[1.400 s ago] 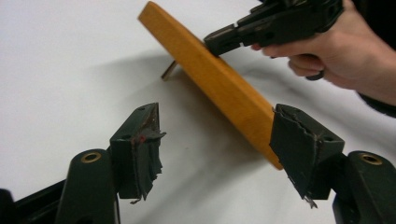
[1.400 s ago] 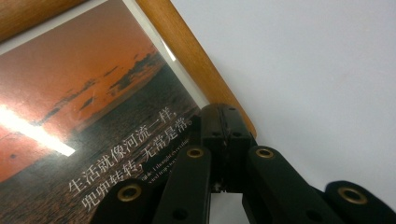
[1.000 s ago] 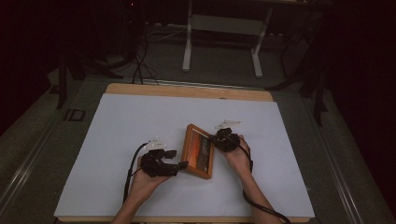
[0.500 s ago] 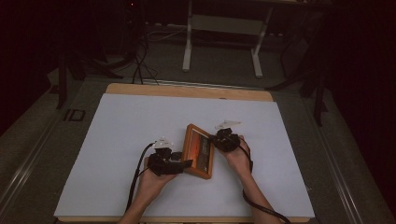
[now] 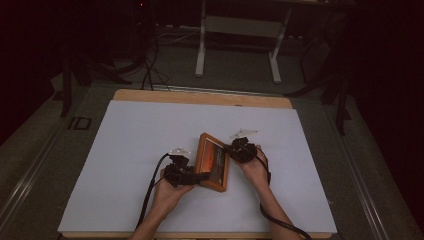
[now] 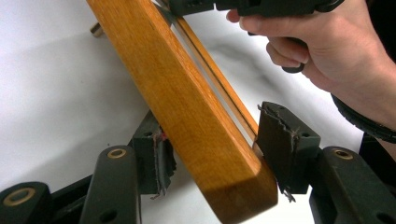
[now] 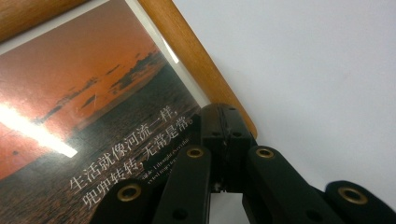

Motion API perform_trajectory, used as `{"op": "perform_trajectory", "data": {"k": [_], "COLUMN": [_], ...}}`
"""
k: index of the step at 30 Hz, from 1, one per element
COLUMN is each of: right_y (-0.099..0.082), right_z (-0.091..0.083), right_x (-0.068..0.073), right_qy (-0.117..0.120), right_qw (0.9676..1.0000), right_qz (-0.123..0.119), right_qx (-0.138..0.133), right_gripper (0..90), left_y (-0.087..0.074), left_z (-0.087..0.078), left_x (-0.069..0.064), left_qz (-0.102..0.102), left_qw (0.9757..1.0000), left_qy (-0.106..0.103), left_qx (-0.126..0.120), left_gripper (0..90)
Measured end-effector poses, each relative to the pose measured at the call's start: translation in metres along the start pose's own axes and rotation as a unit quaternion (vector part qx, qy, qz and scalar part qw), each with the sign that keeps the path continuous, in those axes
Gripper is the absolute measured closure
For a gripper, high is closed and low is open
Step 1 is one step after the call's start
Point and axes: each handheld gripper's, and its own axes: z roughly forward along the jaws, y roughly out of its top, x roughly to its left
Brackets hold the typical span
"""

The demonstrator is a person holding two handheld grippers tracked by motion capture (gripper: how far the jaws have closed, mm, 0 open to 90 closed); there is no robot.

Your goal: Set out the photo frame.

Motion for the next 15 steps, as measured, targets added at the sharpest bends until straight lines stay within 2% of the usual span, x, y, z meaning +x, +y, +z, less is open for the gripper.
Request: {"op": "perform_trajectory", "data": {"k": [8,15], "right_y": [-0.0008,-0.0048], "right_z": [-0.0011,-0.0089], "right_x": [-0.0009,-0.0026], "right_qy": [0.004,0.003], "right_qw": [1.0,1.0], "right_qz": [-0.001,-0.002], "right_qx": [-0.001,-0.005], "right_gripper": [89.9,88.2], "left_y": [0.0006,0.0002], "left_z": [0.0004,0.0017], "left_x": [0.0023,0.0038], "left_qz": [-0.019,-0.026], "left_qw": [0.9998,0.9996], "left_qy": [-0.012,-0.006], "left_qx": [0.003,0.0], "left_gripper": [50.1,52.6]}}
